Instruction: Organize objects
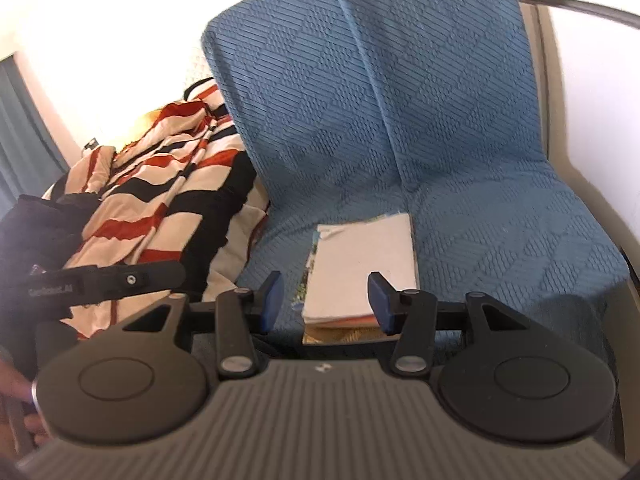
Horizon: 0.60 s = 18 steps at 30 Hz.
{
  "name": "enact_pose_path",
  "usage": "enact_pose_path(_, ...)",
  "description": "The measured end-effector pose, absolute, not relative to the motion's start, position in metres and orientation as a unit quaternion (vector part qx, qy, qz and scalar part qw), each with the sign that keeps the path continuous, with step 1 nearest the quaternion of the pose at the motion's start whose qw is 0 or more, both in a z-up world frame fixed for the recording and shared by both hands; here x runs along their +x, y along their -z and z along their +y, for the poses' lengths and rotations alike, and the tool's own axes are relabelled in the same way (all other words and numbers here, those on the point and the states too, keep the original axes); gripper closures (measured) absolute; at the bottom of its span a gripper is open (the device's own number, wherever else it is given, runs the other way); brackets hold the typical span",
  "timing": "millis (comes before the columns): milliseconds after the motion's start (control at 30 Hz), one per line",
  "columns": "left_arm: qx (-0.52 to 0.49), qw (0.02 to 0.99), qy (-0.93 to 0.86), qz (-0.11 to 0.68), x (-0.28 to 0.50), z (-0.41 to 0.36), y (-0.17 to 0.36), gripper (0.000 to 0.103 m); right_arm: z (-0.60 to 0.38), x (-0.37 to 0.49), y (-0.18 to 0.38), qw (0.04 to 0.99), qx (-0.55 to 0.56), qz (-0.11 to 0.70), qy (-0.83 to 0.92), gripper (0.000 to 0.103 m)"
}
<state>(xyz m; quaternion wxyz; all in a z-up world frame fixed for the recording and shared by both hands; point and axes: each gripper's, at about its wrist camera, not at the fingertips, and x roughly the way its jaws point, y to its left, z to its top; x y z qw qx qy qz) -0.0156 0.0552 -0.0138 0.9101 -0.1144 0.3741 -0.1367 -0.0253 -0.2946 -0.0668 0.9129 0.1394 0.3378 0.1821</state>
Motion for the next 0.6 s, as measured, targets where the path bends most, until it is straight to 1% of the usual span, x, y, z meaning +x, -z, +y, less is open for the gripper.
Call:
enact_pose_path(67,-0.114,0.910,0.136,0.374,-0.018,0.054,0.015,0.001,-0.292,-0.028,0.070,0.914,0.130,0.339,-0.180,0.050)
enact_pose_path(200,-0.110,0.913,0.129,0.372,-0.018,0.056,0.017,0.001,-0.289,-0.029,0.074,0.913,0.134,0.342,-0.178,0.049)
enact_pose_path(233,-0.112,0.912,0.130,0.372,-0.018,0.057,0.016,0.001,-0.288,-0.028,0.075,0.914,0.132,0.343,-0.174,0.045)
enact_pose_path(267,-0.114,0.912,0.131,0.372,-0.018,0.058,0.016,0.001,-0.287,-0.028,0.075,0.914,0.132,0.343,-0.170,0.030)
enact_pose_path(333,-0.117,0.911,0.130,0.373,-0.018,0.061,0.017,0.001,-0.286,-0.027,0.076,0.916,0.135,0.339,-0.165,0.013)
enact_pose_path(600,-0.116,0.910,0.137,0.375,-0.022,0.061,0.018,0.001,-0.279,-0.022,0.080,0.915,0.117,0.357,-0.149,0.013)
